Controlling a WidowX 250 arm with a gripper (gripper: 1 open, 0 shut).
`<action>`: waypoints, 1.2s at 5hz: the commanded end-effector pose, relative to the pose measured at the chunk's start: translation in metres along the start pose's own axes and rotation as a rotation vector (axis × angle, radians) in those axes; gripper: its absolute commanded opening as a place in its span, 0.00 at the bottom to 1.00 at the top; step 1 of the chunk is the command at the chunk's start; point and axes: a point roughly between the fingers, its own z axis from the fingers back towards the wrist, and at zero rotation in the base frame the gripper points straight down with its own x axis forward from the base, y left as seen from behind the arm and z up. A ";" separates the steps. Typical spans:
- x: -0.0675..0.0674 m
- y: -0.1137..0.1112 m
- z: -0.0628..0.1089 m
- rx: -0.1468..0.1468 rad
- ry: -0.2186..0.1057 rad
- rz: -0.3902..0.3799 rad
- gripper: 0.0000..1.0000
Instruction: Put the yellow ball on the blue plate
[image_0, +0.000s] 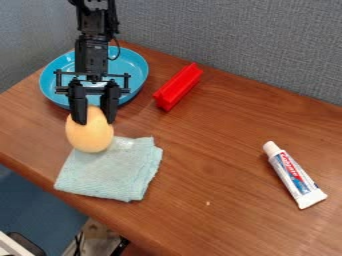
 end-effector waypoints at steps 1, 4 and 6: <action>0.000 0.002 0.010 -0.031 -0.011 -0.008 0.00; -0.001 0.002 0.012 -0.028 -0.004 -0.020 0.00; -0.001 0.001 0.012 -0.025 -0.001 -0.026 0.00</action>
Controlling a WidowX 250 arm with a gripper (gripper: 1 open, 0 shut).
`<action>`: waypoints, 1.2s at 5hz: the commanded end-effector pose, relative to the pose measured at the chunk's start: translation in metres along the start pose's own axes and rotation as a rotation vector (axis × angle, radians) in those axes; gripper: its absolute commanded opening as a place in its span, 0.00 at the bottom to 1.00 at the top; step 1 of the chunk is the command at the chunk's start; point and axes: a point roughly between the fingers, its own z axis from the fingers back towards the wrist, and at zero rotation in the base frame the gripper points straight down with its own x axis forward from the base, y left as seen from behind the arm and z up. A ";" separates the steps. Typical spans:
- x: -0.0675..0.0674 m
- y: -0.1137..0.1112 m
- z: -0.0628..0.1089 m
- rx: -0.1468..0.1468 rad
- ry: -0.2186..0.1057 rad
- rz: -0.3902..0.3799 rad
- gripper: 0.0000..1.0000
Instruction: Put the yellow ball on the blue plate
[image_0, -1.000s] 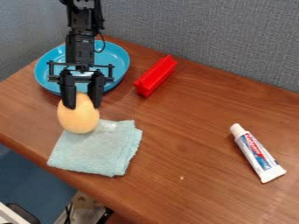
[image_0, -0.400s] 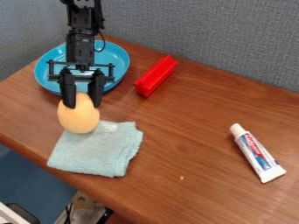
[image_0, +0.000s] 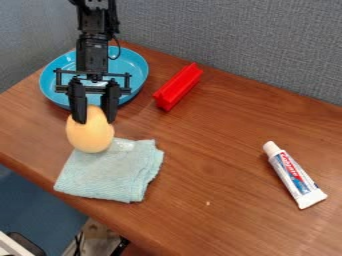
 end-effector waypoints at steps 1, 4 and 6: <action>-0.001 0.001 0.010 -0.031 -0.016 -0.001 0.00; -0.001 0.000 0.010 -0.027 -0.012 -0.010 0.00; -0.002 -0.001 0.010 -0.024 -0.009 -0.016 0.00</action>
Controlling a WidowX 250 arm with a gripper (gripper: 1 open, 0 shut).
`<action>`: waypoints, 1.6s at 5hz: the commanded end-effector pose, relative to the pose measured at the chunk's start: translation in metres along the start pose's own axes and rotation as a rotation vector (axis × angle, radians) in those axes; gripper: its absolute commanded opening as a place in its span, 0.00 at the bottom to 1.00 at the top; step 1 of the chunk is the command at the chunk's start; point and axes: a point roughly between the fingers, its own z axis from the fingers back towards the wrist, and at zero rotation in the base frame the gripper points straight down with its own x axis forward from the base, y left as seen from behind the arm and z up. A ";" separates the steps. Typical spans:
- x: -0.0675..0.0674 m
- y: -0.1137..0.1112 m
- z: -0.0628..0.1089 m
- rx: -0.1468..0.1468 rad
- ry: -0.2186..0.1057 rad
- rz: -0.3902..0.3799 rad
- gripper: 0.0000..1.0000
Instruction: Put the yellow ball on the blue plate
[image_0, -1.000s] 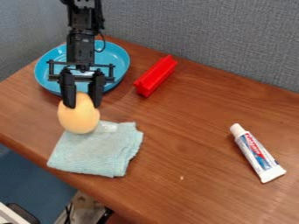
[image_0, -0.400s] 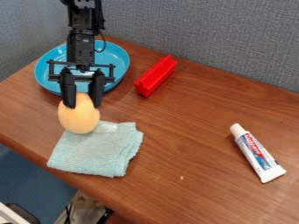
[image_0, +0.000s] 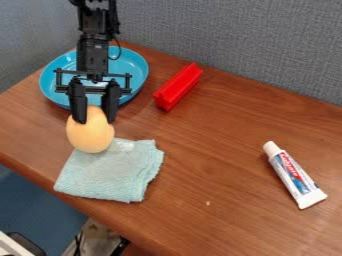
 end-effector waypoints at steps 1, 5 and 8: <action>-0.002 0.000 0.010 -0.029 -0.022 -0.005 0.00; -0.002 -0.002 0.010 -0.023 -0.017 -0.017 0.00; -0.002 -0.003 0.010 -0.019 -0.013 -0.026 0.00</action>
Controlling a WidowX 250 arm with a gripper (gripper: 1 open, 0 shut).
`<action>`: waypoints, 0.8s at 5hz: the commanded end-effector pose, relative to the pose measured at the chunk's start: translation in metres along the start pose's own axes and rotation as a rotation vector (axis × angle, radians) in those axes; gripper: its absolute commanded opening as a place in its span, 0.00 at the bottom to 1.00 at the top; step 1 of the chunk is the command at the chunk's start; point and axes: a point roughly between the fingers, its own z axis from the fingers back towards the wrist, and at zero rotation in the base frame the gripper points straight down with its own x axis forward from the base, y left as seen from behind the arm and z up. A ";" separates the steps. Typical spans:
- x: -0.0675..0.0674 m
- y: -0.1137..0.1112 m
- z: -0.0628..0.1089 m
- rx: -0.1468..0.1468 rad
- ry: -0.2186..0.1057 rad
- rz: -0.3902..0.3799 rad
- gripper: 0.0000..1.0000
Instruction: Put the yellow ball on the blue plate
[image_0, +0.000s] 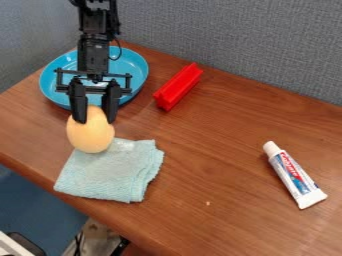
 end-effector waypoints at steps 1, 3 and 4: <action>-0.003 -0.003 0.010 -0.025 -0.021 -0.024 0.00; -0.003 -0.003 0.010 -0.022 -0.019 -0.030 0.00; -0.003 -0.004 0.009 -0.021 -0.018 -0.033 0.00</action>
